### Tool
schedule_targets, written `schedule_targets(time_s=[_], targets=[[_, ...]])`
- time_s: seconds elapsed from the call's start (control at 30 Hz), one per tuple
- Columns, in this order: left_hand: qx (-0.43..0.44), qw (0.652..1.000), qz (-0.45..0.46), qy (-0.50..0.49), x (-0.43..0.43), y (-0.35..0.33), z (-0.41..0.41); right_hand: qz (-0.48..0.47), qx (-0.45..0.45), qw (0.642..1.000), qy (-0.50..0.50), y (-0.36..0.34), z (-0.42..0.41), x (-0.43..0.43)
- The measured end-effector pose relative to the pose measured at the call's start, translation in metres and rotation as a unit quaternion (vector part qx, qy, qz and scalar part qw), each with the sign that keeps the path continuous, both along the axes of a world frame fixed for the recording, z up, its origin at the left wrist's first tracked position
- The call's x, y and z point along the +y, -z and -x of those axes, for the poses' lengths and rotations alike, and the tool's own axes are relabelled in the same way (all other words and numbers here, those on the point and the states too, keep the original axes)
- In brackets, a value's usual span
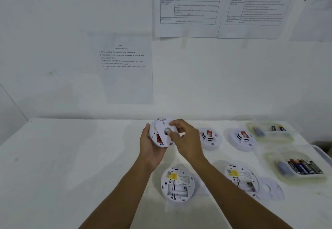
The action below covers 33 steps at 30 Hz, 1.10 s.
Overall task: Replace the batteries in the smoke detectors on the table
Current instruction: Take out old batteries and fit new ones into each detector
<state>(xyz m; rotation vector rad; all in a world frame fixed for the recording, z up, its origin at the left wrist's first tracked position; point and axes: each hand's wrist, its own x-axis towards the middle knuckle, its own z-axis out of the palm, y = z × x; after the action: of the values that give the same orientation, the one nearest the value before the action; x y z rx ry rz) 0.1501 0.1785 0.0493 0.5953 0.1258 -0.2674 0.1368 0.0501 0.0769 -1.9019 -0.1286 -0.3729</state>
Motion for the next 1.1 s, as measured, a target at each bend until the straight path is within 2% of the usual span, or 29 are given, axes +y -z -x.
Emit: schedule_targets(time_s=[0.1, 0.27, 0.6, 0.9, 1.1], targets=[[0.012, 1.000, -0.019, 0.002, -0.001, -0.002, 0.004, 0.113, -0.034, 0.993, 0.030, 0.007, 0.007, 0.007], [0.039, 0.999, -0.035, 0.000, -0.003, 0.002, 0.006, 0.188, -0.033, 0.981, 0.031, 0.006, 0.021, 0.015], [0.023, 0.998, -0.048, -0.028, -0.011, 0.000, 0.017, 0.195, -0.076, 0.977, 0.044, -0.004, 0.028, 0.013], [0.022, 0.999, -0.044, -0.023, -0.016, -0.008, 0.025, 0.212, -0.067, 0.974, 0.046, -0.005, 0.028, 0.008], [0.001, 0.997, -0.066, -0.040, -0.019, -0.009, 0.026, 0.180, -0.047, 0.980, 0.067, -0.008, 0.031, 0.013]])
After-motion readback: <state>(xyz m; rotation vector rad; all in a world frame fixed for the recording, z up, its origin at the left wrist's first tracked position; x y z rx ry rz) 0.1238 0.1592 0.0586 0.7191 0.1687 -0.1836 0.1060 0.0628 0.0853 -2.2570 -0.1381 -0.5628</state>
